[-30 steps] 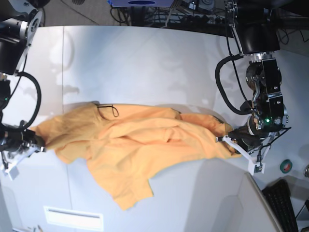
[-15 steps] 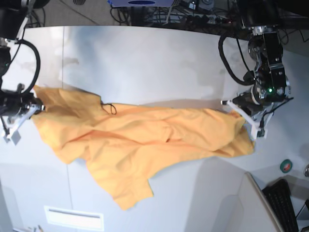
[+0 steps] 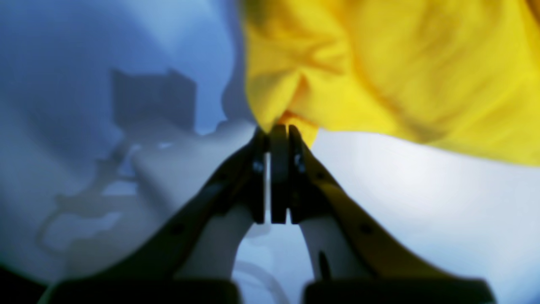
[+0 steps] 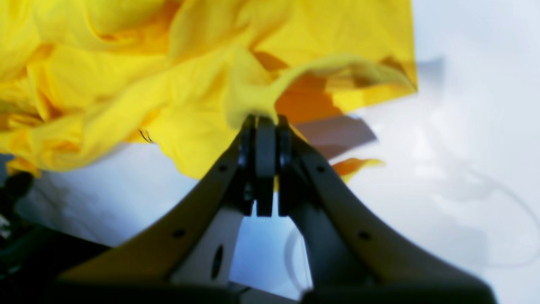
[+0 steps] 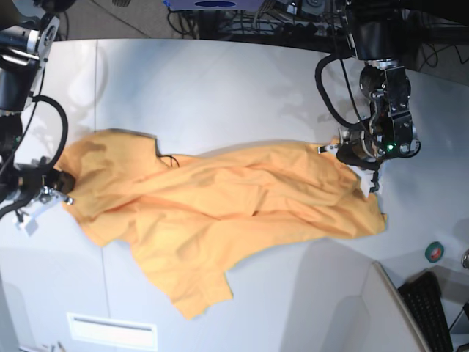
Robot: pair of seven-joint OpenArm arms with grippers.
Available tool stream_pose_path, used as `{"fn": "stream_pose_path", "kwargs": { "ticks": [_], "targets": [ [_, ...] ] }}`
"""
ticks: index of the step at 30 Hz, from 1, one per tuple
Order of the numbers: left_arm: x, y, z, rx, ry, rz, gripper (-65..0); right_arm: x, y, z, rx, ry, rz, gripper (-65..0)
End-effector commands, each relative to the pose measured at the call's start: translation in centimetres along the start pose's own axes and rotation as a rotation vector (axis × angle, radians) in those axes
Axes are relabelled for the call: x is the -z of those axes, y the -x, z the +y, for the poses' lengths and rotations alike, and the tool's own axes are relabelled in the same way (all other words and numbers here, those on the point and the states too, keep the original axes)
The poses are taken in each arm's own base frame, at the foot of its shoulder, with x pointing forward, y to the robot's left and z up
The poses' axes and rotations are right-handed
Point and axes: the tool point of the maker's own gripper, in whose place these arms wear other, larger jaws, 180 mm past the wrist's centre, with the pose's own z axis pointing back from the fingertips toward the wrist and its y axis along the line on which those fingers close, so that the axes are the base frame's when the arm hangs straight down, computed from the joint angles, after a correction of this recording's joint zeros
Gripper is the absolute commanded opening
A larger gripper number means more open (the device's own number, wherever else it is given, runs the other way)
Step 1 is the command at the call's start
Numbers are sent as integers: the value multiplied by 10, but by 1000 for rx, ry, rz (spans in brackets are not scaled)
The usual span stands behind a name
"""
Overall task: Layout the t-shirt on the table in an organized manner, then fold the t-shirt properly
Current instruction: 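Pull the shirt edge with the left gripper away from the right gripper, then regrasp the shirt corner with the left gripper and drag it outward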
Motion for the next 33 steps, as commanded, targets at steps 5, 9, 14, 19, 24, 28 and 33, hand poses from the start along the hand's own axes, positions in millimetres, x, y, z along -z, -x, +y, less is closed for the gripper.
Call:
{"fn": "stream_pose_path", "kwargs": {
  "ticks": [5,9,14,19,24,28,33],
  "targets": [
    [-15,-30,-9,7,15,-96,-451,-9,-25,15,-57,-12,-54,-650],
    [-32,-30,-6,30,2,-151,-202,-8,-24,13,-58,-12,-53,-650],
    [-77,-32,-4,86,-25,-377,-140,-12,-24,14,-70,-10,-69,-650],
    [-85,2,6,113,-40,-481,-140,-25,-25,21,-124,-1,-122,-650],
    [-60,37,47,52,-106,-505,-142,-30,-19,22,-147,8,-134,-650],
    [-29,53,62,-24,-117,-450,-227,-28,-17,21,-143,9,-127,-650],
    [-20,48,69,-237,-26,-464,-416,-28,-17,21,-143,9,-129,-650]
  ]
}}
